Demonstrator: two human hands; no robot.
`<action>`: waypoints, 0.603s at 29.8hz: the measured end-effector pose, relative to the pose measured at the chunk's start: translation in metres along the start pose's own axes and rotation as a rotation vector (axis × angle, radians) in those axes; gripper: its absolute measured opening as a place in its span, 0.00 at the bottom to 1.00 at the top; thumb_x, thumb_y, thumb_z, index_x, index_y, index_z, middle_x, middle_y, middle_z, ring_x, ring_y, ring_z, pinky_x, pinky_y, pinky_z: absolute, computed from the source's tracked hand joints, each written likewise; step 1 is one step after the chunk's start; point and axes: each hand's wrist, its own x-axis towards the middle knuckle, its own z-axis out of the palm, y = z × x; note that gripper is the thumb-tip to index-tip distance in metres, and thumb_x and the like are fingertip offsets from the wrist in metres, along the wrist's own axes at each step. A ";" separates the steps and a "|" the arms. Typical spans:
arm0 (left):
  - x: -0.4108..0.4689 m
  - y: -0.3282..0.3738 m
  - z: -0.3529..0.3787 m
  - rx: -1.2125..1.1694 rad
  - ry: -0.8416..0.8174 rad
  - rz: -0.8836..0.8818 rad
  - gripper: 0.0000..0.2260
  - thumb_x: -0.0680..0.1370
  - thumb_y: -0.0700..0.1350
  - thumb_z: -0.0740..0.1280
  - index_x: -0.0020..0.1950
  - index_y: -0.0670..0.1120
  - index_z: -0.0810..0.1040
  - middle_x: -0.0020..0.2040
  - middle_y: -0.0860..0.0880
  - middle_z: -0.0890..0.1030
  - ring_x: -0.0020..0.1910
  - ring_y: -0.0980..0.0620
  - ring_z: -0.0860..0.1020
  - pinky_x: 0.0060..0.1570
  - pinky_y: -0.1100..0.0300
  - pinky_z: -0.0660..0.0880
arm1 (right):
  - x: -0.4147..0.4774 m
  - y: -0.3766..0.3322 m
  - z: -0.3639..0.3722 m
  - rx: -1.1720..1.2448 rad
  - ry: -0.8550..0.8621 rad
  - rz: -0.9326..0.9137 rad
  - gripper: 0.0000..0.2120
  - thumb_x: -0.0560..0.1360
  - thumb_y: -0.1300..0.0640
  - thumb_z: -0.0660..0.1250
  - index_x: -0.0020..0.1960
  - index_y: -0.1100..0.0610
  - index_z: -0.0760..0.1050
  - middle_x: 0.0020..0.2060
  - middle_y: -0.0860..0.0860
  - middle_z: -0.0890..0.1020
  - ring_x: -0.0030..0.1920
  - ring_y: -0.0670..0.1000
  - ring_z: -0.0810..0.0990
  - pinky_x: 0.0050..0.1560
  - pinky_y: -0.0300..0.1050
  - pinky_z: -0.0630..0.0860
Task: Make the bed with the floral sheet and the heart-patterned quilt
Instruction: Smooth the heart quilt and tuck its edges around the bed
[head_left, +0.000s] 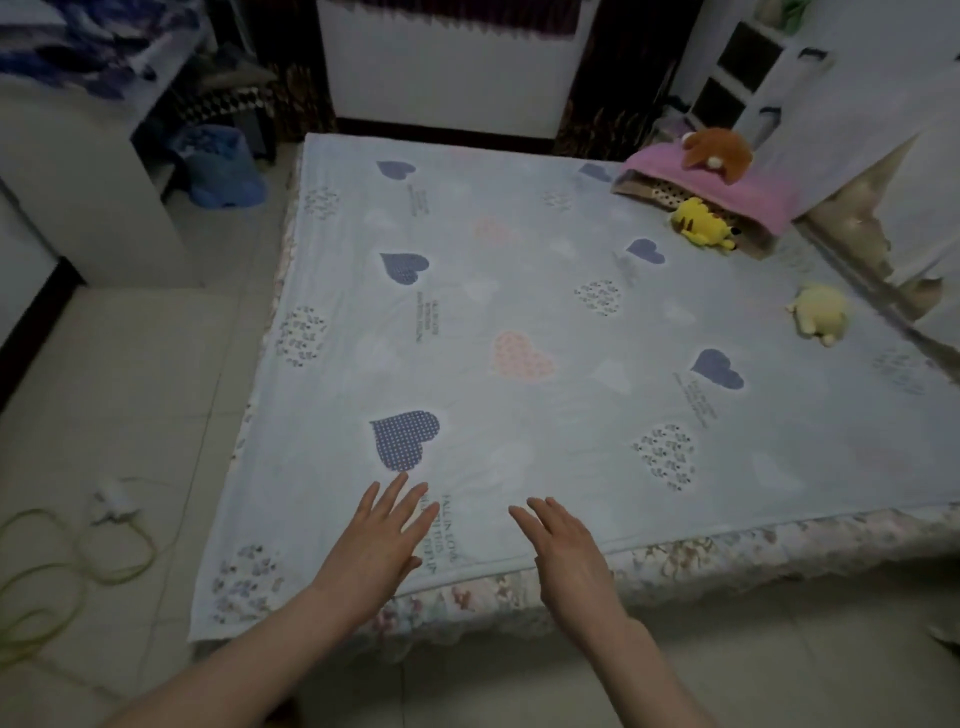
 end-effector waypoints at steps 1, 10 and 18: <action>0.003 0.005 0.013 -0.015 -0.024 -0.015 0.36 0.59 0.54 0.83 0.66 0.49 0.79 0.66 0.44 0.78 0.67 0.40 0.75 0.71 0.44 0.64 | 0.002 0.013 0.012 0.000 0.000 -0.003 0.46 0.49 0.77 0.74 0.64 0.51 0.78 0.62 0.55 0.80 0.61 0.57 0.80 0.58 0.48 0.77; 0.056 -0.001 0.129 -0.059 -0.284 -0.002 0.34 0.43 0.51 0.85 0.49 0.51 0.84 0.49 0.48 0.83 0.45 0.48 0.83 0.42 0.57 0.82 | 0.053 0.057 0.129 0.066 -0.185 -0.037 0.33 0.48 0.68 0.75 0.51 0.49 0.77 0.48 0.47 0.80 0.42 0.51 0.80 0.36 0.42 0.75; 0.087 -0.019 0.235 -0.061 -0.596 -0.061 0.24 0.75 0.49 0.69 0.69 0.46 0.68 0.64 0.44 0.71 0.59 0.45 0.72 0.52 0.52 0.73 | 0.112 0.081 0.236 -0.149 -0.350 -0.074 0.29 0.36 0.66 0.76 0.35 0.51 0.76 0.32 0.48 0.75 0.29 0.49 0.74 0.26 0.40 0.65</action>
